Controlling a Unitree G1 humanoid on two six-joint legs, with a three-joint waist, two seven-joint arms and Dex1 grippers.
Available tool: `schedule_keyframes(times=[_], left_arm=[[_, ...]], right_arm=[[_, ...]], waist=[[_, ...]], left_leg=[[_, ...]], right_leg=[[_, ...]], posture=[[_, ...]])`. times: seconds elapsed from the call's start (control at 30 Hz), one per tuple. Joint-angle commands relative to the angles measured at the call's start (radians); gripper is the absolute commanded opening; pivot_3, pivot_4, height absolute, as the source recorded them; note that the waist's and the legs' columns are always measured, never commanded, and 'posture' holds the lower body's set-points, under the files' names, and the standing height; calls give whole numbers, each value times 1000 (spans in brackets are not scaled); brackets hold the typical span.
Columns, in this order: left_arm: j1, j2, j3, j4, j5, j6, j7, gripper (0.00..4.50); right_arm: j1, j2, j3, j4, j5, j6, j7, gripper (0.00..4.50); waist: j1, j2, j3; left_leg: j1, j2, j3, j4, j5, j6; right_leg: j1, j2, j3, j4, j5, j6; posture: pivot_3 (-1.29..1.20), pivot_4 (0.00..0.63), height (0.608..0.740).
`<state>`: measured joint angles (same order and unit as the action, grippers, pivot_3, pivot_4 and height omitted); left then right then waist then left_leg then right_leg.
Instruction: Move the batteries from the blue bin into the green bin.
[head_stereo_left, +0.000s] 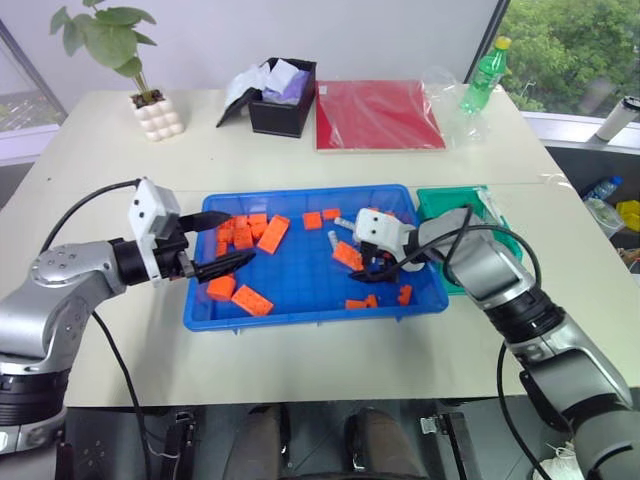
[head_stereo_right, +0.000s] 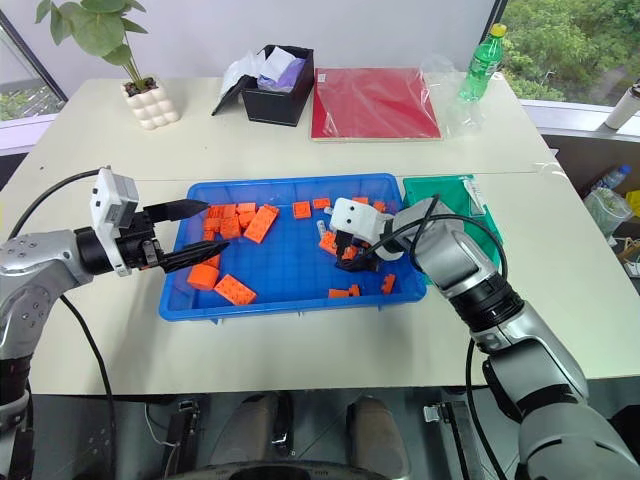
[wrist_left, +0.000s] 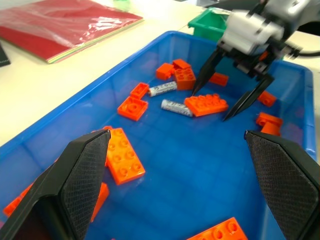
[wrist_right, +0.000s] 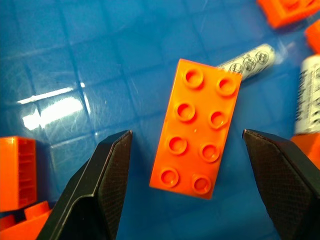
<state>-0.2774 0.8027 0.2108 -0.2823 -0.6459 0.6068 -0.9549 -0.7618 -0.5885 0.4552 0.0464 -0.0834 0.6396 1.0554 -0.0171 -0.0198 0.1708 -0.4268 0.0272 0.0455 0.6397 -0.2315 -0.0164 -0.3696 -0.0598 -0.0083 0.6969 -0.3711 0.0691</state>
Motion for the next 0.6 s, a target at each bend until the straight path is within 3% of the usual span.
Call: schedule_keyframes(times=[0.03, 0.17, 0.4, 0.6], left_arm=[[-3, 13, 28, -29, -14, -2, 3, 4500], [-4, 12, 29, -29, -14, -1, 5, 4500], [-1, 10, 28, -24, -12, -5, 4, 4500], [-1, 12, 24, -14, -11, -9, -8, 4500]], right_arm=[[-6, 3, -4, 6, -10, -20, -8, 2759], [-4, 3, -6, 5, -12, -24, -10, 1161], [-25, -17, -29, -38, -7, -5, 0, 1161], [-74, -25, -68, -198, 67, 115, 50, 1161]], waist=[[0, 0, 0], [0, 0, 0], [0, 0, 0], [-1, 0, 0]], left_leg=[[0, 0, 0, 0, 0, 0], [0, 0, 0, 0, 0, 0], [0, 0, 0, 0, 0, 0], [0, 0, 0, 0, 0, 0]], right_leg=[[0, 0, 0, 0, 0, 0], [0, 0, 0, 0, 0, 0], [0, 0, 0, 0, 0, 0], [0, 0, 0, 0, 0, 0]], posture=[[0, 150, 740], [0, 150, 740], [0, 150, 740], [0, 150, 740]])
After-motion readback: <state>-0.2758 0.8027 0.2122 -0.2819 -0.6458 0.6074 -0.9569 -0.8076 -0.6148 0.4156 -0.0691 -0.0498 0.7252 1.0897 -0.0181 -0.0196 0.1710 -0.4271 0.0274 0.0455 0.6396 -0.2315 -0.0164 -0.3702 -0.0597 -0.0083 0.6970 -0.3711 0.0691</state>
